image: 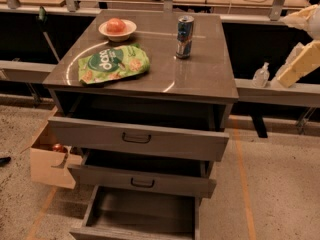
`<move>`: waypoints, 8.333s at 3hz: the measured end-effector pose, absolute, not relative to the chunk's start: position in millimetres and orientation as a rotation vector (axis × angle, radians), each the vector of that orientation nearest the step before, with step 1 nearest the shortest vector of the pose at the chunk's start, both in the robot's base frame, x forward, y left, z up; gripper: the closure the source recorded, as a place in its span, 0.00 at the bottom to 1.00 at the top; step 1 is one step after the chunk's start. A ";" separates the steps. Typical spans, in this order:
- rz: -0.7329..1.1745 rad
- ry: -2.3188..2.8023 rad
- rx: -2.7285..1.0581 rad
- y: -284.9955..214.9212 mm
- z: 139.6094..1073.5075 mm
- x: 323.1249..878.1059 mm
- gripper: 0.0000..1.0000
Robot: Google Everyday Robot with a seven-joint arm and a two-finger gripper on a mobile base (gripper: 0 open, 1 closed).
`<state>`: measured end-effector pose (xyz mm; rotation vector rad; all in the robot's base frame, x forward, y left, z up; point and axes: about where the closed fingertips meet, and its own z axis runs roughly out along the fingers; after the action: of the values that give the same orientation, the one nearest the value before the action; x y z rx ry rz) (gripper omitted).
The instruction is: Place redbull can into bottom drawer
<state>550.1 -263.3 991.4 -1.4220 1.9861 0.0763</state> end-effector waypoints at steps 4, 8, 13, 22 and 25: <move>0.319 1.896 -1.153 -263.2 959.8 616.6 0.00; 0.358 1.679 -0.814 -201.9 935.6 792.9 0.00; 0.540 1.628 -0.814 -96.5 942.4 847.0 0.49; 0.914 1.296 -0.715 -176.5 1004.0 522.1 1.00; 1.054 1.191 -0.659 -93.7 891.9 402.8 1.00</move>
Offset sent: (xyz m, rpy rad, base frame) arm 0.0288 -0.0084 0.0015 0.1461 -0.0572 -0.0031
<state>402.8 -93.7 891.9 -0.6587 1.1910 1.0537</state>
